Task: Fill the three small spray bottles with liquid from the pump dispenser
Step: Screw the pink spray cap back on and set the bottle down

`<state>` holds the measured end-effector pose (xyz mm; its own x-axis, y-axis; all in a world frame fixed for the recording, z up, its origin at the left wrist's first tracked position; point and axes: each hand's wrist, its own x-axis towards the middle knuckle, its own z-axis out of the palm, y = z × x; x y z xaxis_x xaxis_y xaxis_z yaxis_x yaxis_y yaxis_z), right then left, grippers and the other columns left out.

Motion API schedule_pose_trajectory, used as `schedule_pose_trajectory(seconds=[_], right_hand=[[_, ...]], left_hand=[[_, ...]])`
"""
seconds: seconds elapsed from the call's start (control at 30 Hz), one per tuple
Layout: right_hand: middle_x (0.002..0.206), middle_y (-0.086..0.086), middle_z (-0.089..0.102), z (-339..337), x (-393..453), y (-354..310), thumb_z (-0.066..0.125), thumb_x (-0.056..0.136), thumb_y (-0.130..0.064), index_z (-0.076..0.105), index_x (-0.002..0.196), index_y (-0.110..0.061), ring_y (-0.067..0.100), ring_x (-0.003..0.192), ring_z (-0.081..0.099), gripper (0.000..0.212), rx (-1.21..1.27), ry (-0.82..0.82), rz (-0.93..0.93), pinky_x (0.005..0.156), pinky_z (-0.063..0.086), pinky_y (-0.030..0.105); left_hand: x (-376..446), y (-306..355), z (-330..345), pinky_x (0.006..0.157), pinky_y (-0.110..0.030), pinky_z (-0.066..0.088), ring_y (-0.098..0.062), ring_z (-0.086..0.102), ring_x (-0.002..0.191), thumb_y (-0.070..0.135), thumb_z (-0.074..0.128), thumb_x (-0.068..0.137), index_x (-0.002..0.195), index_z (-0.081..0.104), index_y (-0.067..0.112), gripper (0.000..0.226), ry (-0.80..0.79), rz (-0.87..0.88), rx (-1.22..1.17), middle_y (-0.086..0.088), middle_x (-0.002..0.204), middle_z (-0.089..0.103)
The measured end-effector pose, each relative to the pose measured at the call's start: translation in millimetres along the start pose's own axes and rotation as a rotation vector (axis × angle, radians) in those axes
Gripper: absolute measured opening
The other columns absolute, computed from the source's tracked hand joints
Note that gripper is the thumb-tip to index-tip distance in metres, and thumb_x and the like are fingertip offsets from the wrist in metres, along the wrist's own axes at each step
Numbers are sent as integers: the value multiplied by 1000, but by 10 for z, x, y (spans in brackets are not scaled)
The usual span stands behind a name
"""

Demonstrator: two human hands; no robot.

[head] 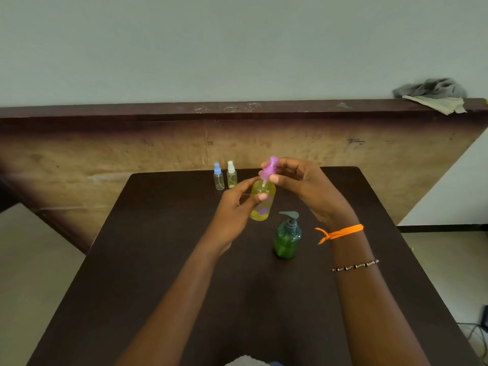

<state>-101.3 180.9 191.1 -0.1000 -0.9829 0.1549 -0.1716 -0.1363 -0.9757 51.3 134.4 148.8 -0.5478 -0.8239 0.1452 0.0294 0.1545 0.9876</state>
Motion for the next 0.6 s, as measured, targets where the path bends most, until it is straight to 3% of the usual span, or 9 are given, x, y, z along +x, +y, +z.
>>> schedule_pose_trajectory(seconds=[0.13, 0.27, 0.33, 0.4, 0.5, 0.6], right_hand=[[93, -10, 70, -10, 60, -84, 67, 87, -4, 69, 97, -18, -10, 89, 63, 17, -179, 45, -17, 84, 43, 7], [93, 1, 73, 81, 108, -28, 76, 81, -12, 72, 92, -13, 10, 92, 67, 12, -278, 189, -18, 89, 52, 28], [84, -2, 71, 123, 110, 3, 80, 77, -20, 71, 86, -15, 9, 82, 65, 14, -319, 248, -6, 79, 51, 26], [90, -7, 70, 117, 110, -9, 80, 76, -25, 71, 96, -15, 3, 86, 64, 23, -338, 243, 22, 80, 50, 21], [116, -7, 65, 44, 97, -84, 65, 88, -11, 55, 130, -13, -5, 107, 60, 43, -36, 88, 27, 88, 47, 10], [109, -1, 71, -7, 61, -124, 52, 92, 3, 57, 124, -9, 3, 104, 66, 35, 161, -28, -34, 86, 51, 16]], left_hand=[[68, 34, -9, 91, -35, 50, -16, 64, 101, 28, 60, 80, 120, 58, 19, 41, 36, 41, 78, -1, 108, 68], [90, 30, 3, 91, -39, 50, -15, 64, 99, 30, 60, 78, 119, 58, 21, 43, 75, 48, 95, -2, 107, 68], [82, 26, -2, 91, -39, 50, -12, 64, 100, 30, 60, 78, 118, 59, 22, 40, 86, 50, 76, 2, 107, 68], [79, 35, -1, 90, -35, 50, -10, 63, 100, 27, 61, 81, 119, 58, 21, 39, 80, 49, 42, 2, 108, 68], [77, 67, -8, 90, -33, 51, -11, 63, 101, 24, 62, 82, 121, 57, 19, 39, 43, 50, 4, -1, 110, 67], [70, 71, 2, 92, -37, 51, -14, 63, 102, 28, 61, 79, 119, 57, 24, 40, 14, 54, -7, -2, 111, 67]])
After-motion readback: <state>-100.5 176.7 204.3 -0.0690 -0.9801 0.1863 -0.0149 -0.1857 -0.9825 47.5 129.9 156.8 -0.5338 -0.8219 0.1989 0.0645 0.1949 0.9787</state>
